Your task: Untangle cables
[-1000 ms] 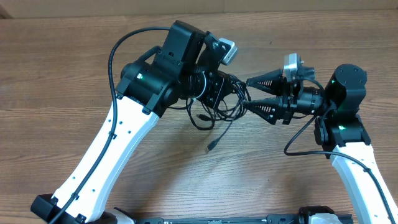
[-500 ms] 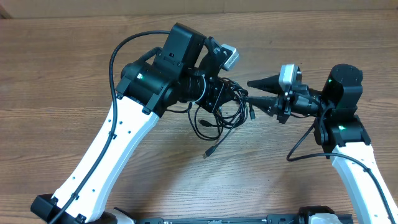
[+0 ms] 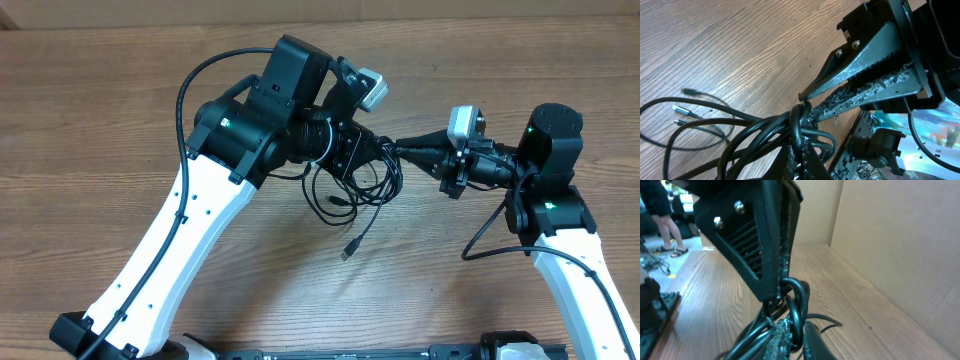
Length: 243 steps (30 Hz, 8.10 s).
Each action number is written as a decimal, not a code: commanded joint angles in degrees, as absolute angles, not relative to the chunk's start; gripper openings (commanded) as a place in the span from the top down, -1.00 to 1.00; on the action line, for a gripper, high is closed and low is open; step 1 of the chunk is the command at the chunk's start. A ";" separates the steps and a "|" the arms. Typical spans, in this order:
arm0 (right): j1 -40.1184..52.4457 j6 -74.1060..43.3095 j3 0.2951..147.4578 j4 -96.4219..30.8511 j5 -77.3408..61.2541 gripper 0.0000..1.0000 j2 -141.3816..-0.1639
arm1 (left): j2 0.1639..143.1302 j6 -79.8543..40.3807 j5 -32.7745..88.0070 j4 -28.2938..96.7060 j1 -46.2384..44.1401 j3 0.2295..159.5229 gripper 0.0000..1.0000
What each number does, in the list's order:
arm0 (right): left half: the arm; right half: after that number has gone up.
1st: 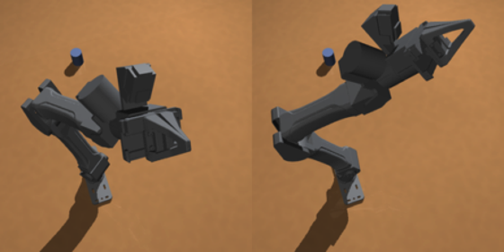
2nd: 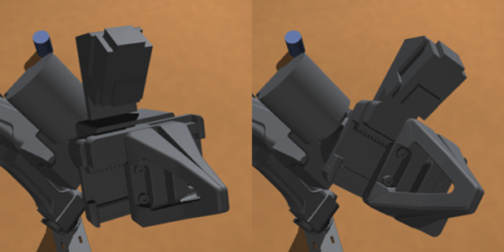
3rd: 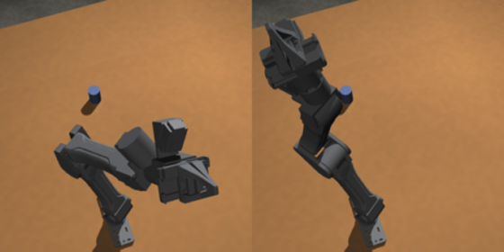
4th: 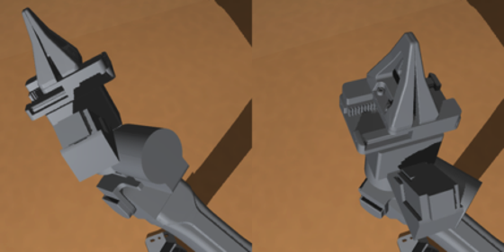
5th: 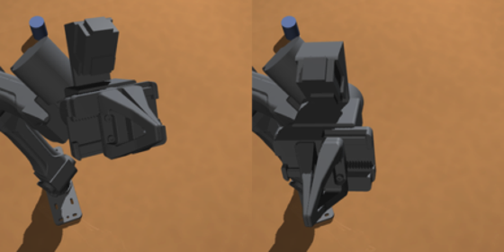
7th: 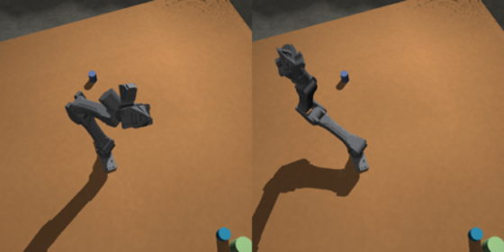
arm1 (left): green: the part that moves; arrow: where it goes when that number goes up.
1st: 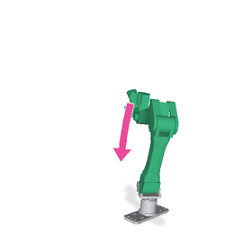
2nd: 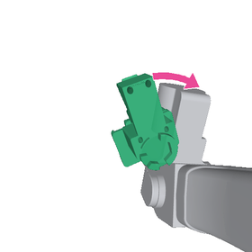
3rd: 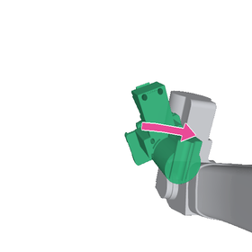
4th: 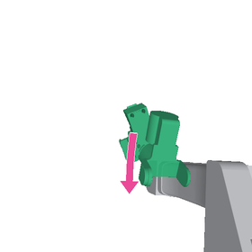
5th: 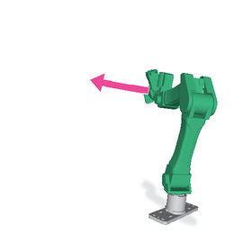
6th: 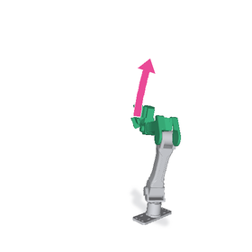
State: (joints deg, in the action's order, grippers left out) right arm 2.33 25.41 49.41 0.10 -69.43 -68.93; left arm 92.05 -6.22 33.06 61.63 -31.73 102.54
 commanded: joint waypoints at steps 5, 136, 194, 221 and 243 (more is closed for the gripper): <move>2.57 25.61 50.70 -0.60 -69.30 0.77 -68.18 | 91.77 -6.46 35.66 59.64 -31.73 103.35 0.91; 2.57 15.00 50.70 -14.06 -70.85 0.92 -68.18 | 91.88 -20.75 2.48 47.70 -37.89 103.35 0.91; 2.57 14.52 50.70 -6.37 -64.07 0.92 -68.18 | 91.88 10.33 27.29 56.97 -37.98 103.35 0.92; 2.50 10.46 50.70 -6.50 -54.11 0.92 -68.16 | 91.88 10.26 31.48 56.64 -37.91 103.35 0.92; 2.50 3.27 50.72 -0.71 -33.06 0.92 -68.16 | 92.01 10.24 30.13 58.70 -37.91 103.33 0.57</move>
State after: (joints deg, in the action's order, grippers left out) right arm 2.66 9.17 50.61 -1.78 -34.20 -68.42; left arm 92.64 9.45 29.85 58.37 -37.85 102.10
